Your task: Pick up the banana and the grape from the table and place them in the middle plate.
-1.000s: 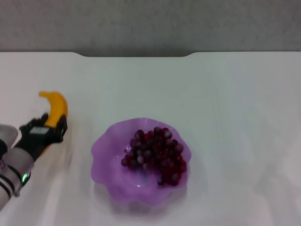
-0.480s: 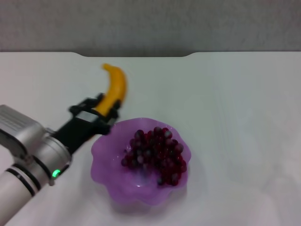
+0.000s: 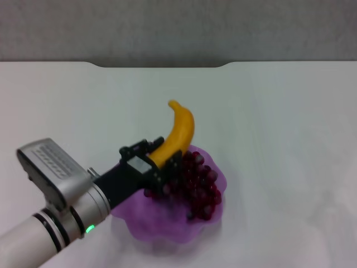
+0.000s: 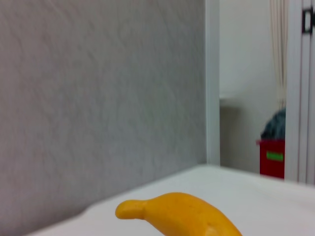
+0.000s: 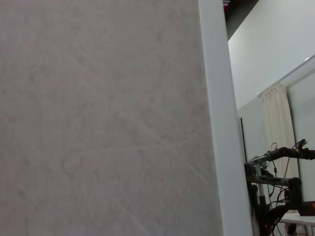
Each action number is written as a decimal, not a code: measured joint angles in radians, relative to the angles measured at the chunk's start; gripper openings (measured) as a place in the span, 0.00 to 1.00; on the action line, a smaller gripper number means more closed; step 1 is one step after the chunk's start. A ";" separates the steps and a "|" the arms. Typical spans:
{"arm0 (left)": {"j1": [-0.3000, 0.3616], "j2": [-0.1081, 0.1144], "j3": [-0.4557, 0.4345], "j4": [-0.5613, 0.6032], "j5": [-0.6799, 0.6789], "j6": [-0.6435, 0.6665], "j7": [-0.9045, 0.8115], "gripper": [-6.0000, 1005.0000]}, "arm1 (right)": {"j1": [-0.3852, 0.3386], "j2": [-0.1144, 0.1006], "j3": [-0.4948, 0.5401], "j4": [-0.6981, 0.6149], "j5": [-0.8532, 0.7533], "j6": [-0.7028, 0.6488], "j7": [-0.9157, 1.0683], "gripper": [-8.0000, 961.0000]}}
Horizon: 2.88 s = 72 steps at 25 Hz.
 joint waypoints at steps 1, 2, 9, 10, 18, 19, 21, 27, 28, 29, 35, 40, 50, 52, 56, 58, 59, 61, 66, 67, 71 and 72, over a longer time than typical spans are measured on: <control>0.001 -0.004 0.007 0.000 0.000 -0.020 0.010 0.57 | 0.001 0.000 0.000 0.000 0.000 0.000 0.000 0.01; 0.002 -0.009 0.013 0.001 0.001 -0.046 0.024 0.57 | 0.002 0.000 0.000 0.000 -0.001 0.000 0.000 0.01; 0.010 -0.018 0.019 -0.002 0.002 -0.118 0.080 0.59 | 0.002 0.000 -0.002 0.000 -0.001 0.000 0.001 0.01; 0.010 -0.018 0.020 -0.002 0.002 -0.121 0.080 0.59 | 0.002 0.000 -0.002 0.000 -0.001 0.000 0.001 0.01; 0.017 -0.019 0.023 -0.016 0.002 -0.152 0.078 0.61 | 0.001 0.000 -0.002 0.000 0.001 0.001 0.002 0.01; 0.022 -0.019 0.023 -0.019 0.003 -0.148 0.082 0.61 | 0.000 0.000 -0.002 0.000 0.001 0.001 0.002 0.01; 0.039 -0.017 0.021 -0.033 0.003 -0.128 0.097 0.61 | -0.001 0.000 -0.002 0.000 0.002 0.001 0.002 0.01; 0.067 -0.013 0.007 -0.063 -0.005 -0.106 0.133 0.62 | -0.003 0.000 -0.002 0.000 0.005 0.003 0.002 0.01; 0.067 -0.013 0.007 -0.063 -0.005 -0.106 0.133 0.63 | -0.004 0.000 -0.001 0.000 0.004 0.003 0.002 0.01; 0.067 -0.013 0.006 -0.064 -0.006 -0.106 0.133 0.63 | -0.004 0.000 -0.002 0.000 0.003 0.003 0.002 0.01; 0.095 -0.016 -0.034 -0.086 -0.009 -0.066 0.161 0.83 | -0.004 0.000 -0.002 0.000 0.000 0.006 0.002 0.01; 0.158 -0.019 -0.107 -0.117 -0.009 0.064 0.279 0.83 | -0.001 0.000 -0.002 0.000 0.000 0.012 0.003 0.01; 0.227 -0.025 -0.226 -0.095 -0.116 0.290 0.314 0.83 | 0.003 0.000 -0.001 0.000 0.005 0.012 0.004 0.01; 0.228 -0.025 -0.227 -0.073 -0.168 0.323 0.329 0.82 | 0.003 0.000 0.001 0.001 0.006 0.012 0.003 0.01; 0.219 -0.028 -0.227 -0.012 -0.264 0.396 0.338 0.81 | 0.004 0.000 0.002 0.002 0.006 0.013 0.002 0.01; 0.213 -0.029 -0.227 0.010 -0.308 0.411 0.339 0.81 | 0.006 0.000 0.002 0.002 0.006 0.018 0.001 0.01; 0.211 -0.030 -0.226 0.019 -0.328 0.415 0.339 0.81 | 0.007 0.000 0.003 0.002 0.006 0.023 0.001 0.01; 0.207 -0.030 -0.224 0.033 -0.368 0.413 0.338 0.80 | 0.009 0.000 0.004 0.002 0.006 0.032 0.002 0.01; 0.193 -0.033 -0.219 0.075 -0.452 0.395 0.318 0.80 | 0.012 0.000 0.007 0.002 0.007 0.036 0.002 0.01; 0.190 -0.033 -0.218 0.084 -0.467 0.381 0.305 0.79 | 0.013 0.000 0.008 0.002 0.007 0.037 0.002 0.01; 0.166 -0.033 -0.218 0.132 -0.484 0.312 0.240 0.79 | 0.014 0.000 0.009 0.002 0.008 0.049 0.003 0.01; 0.154 -0.032 -0.220 0.152 -0.485 0.290 0.227 0.79 | 0.014 0.000 0.010 0.002 0.009 0.053 0.005 0.01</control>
